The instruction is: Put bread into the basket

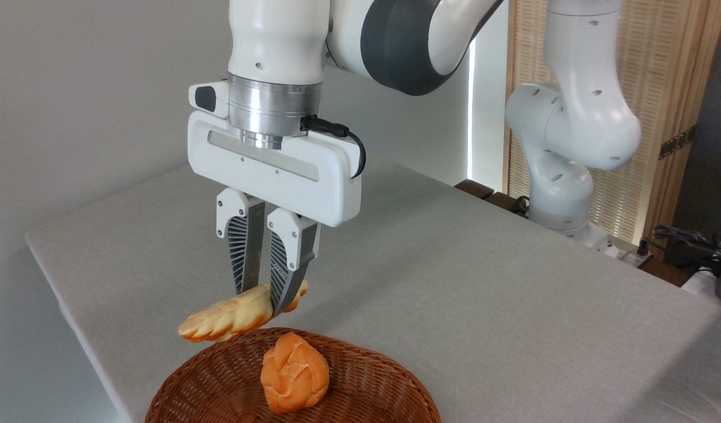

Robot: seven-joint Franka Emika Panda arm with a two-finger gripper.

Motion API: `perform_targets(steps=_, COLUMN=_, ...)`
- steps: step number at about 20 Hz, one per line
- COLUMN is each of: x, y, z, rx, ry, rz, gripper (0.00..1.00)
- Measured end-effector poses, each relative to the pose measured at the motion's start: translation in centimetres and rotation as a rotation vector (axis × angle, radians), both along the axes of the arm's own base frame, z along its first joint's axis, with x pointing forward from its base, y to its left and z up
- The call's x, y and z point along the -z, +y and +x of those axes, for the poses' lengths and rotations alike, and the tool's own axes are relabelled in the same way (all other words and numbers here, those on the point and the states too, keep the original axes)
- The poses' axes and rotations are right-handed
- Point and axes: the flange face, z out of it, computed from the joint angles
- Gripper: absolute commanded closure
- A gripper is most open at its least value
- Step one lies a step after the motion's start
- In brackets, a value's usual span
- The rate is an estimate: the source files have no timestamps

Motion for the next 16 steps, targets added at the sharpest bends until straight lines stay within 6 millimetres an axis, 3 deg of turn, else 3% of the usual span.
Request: perform_targets(steps=16, x=0.05, y=-0.28, z=0.16, rx=0.004, ry=-0.002, rz=0.001, gripper=0.00)
